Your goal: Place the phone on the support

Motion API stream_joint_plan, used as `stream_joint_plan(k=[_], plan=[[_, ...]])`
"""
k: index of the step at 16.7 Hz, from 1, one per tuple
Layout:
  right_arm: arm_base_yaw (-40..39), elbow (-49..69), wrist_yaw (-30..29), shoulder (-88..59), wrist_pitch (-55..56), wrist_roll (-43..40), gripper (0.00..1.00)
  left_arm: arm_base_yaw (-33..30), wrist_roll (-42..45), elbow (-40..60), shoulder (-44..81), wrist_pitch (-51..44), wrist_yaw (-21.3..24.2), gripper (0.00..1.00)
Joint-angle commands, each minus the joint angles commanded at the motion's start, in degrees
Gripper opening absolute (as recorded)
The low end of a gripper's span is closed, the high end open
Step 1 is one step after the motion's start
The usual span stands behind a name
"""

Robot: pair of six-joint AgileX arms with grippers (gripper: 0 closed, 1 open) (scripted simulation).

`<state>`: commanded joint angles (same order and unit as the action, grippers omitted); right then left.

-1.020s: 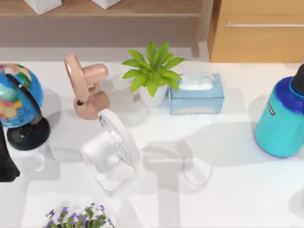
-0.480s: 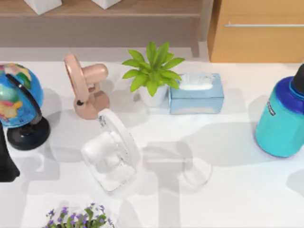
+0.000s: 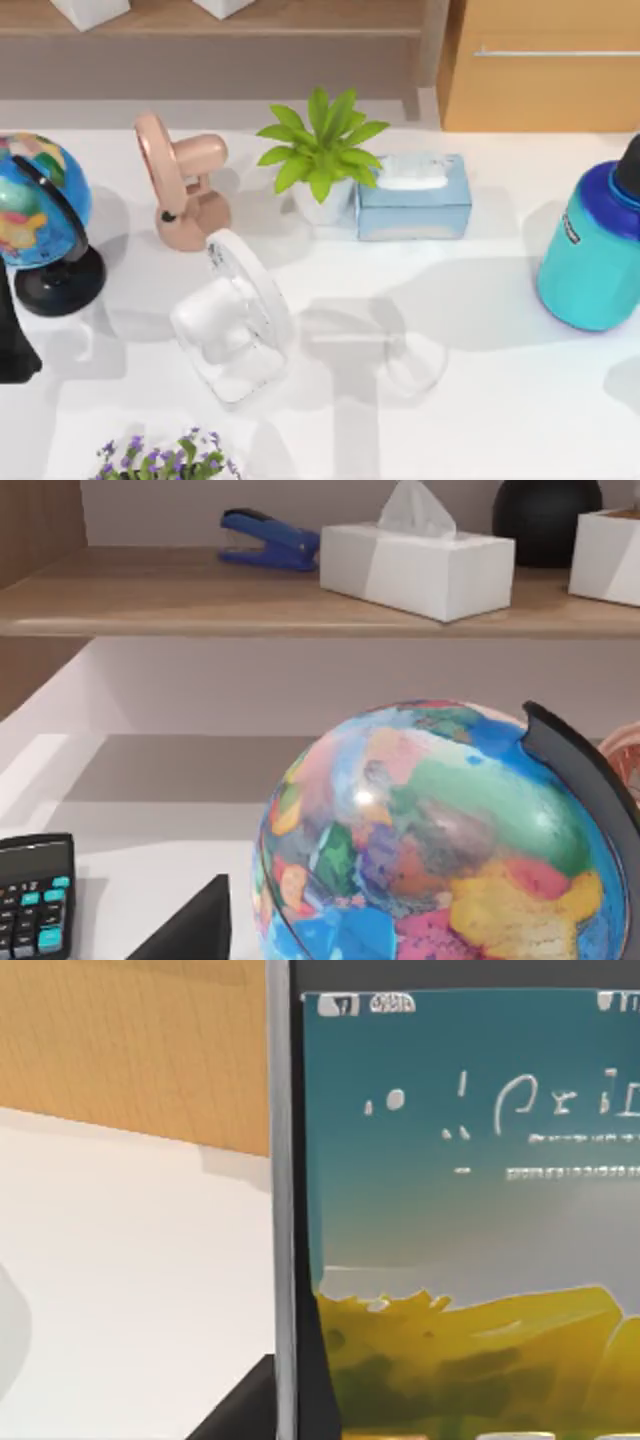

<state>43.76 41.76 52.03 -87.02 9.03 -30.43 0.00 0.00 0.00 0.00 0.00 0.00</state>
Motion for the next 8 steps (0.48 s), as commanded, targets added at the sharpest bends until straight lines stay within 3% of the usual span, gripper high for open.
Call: stream_joint_plan(k=[7, 8], plan=[[0.0, 0.0, 0.0, 0.0, 0.0, 0.0, 0.98, 0.0, 0.0, 0.0, 0.0, 0.0, 0.0, 1.0], [0.0, 0.0, 0.0, 0.0, 0.0, 0.0, 1.0, 0.0, 0.0, 0.0, 0.0, 0.0, 0.0, 1.0]])
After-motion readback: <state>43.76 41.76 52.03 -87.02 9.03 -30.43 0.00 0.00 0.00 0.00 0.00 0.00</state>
